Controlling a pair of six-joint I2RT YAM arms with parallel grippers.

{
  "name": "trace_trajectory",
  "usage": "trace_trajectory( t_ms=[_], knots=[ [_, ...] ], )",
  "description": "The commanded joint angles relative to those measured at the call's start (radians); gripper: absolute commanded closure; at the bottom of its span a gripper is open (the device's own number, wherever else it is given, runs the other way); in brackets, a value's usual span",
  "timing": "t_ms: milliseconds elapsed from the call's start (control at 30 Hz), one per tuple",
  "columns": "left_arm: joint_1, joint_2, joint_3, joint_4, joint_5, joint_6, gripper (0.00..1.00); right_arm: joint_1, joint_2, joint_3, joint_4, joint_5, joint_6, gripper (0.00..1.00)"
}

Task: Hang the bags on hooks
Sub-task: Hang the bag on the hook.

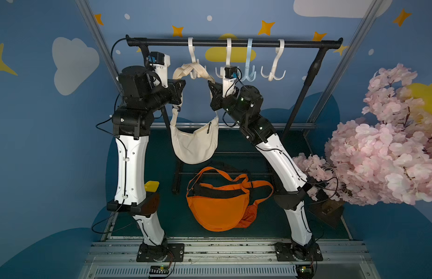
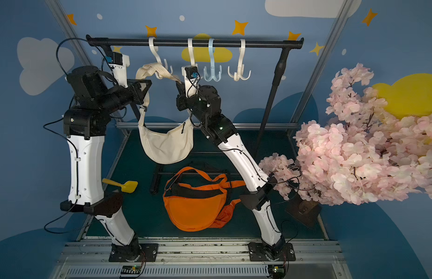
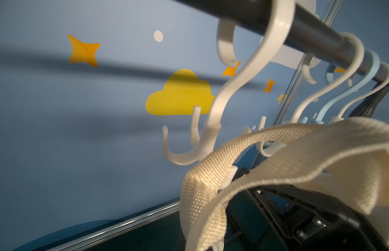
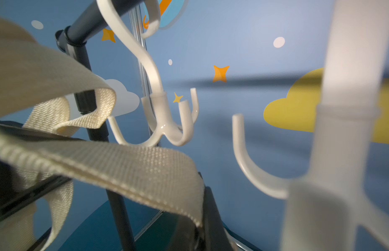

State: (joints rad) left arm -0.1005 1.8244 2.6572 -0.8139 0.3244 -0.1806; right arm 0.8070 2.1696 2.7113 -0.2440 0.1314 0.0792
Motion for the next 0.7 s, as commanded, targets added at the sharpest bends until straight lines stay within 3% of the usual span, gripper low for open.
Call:
trace_trajectory(
  t_ms=[0, 367, 667],
  knots=[
    [0.014, 0.020, 0.037, -0.013, 0.029, -0.031, 0.96, 0.001, 0.007, 0.033, 0.024, 0.018, 0.029, 1.00],
    [0.018, 0.026, 0.046, 0.032, 0.060, -0.042, 0.96, -0.003, 0.015, 0.042, 0.059, -0.020, 0.042, 1.00],
    [0.019, 0.050, 0.036, -0.037, 0.064, -0.039, 0.96, -0.004, 0.029, 0.041, -0.028, -0.032, 0.062, 1.00]
  ],
)
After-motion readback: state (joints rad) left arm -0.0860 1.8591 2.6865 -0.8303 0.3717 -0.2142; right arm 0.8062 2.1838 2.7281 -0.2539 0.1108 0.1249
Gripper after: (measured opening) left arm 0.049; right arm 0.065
